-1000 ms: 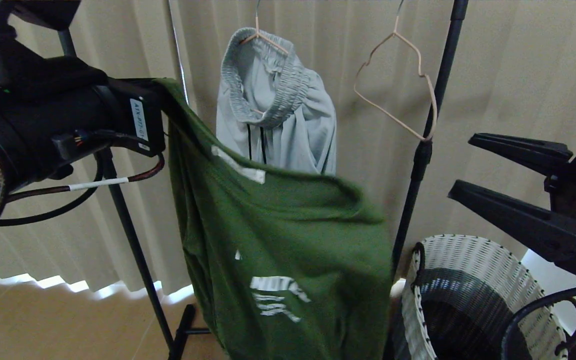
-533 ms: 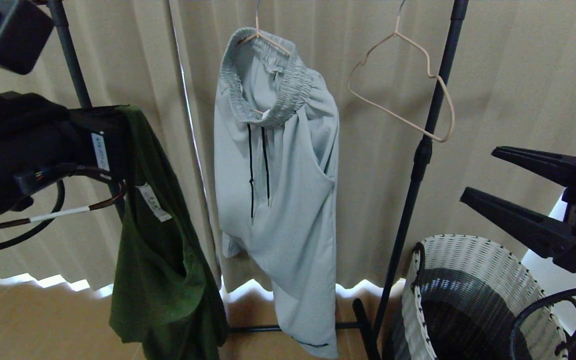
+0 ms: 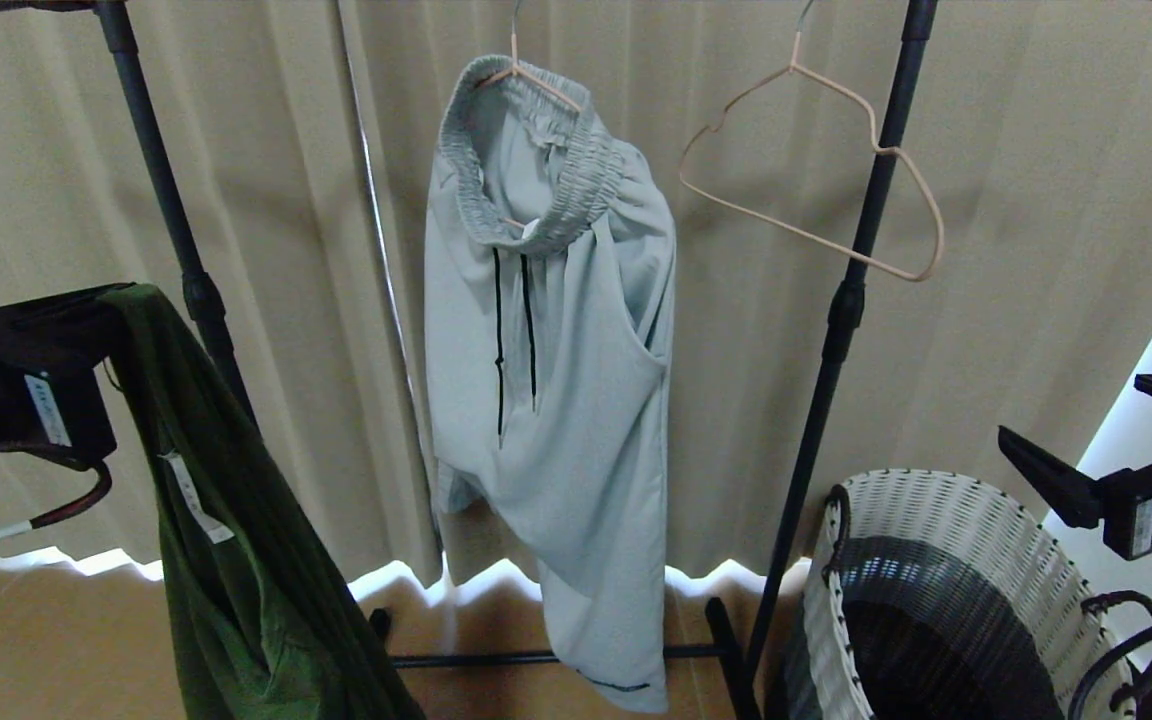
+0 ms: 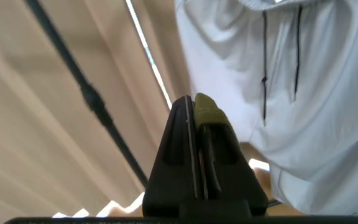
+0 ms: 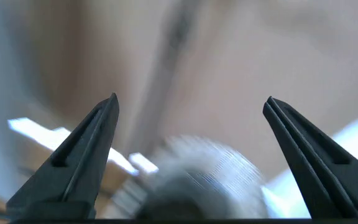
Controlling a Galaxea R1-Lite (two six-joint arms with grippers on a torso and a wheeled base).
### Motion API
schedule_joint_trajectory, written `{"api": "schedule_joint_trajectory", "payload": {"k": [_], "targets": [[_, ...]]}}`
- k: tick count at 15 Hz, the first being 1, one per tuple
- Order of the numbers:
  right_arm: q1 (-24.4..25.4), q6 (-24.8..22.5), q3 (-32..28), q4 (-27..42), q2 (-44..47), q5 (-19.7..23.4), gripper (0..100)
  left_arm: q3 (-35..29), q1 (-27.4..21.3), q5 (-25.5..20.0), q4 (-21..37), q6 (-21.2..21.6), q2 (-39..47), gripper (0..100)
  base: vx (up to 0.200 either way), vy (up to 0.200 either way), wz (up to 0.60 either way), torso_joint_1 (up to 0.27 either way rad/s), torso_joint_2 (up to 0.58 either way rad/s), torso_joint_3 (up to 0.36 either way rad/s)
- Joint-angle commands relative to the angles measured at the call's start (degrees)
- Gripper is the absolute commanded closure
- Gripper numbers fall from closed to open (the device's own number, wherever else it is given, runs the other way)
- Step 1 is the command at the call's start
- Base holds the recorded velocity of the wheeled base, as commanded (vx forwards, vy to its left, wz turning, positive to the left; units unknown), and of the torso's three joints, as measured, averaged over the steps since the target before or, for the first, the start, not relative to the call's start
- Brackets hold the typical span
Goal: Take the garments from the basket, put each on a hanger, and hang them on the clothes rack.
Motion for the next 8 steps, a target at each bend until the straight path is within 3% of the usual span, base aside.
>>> {"api": "schedule_joint_trajectory", "payload": {"k": [1,3,6,8], "targets": [[-0.12,-0.87,2.17,-0.58,-2.01,-0.28,0,1.39,2.40,-0.40,-0.11,-0.03,-1.72,100,0.000,0.000,0.00,0.000,0.00,0.000],[-0.12,-0.78,2.61,-1.64,-2.45,-0.10,0,1.66,2.66,-0.40,-0.11,-0.12,-1.81,100,0.000,0.000,0.00,0.078,-0.02,0.156],[-0.29,-0.69,6.74,-4.36,-5.17,-0.10,0,1.92,2.84,-0.31,-0.03,-0.03,-2.69,100,0.000,0.000,0.00,0.199,-0.01,0.141],[-0.29,-0.87,7.53,-4.27,-6.14,-0.10,0,2.01,3.98,-0.40,-0.03,0.06,-3.13,100,0.000,0.000,0.00,0.000,0.00,0.000]]}}
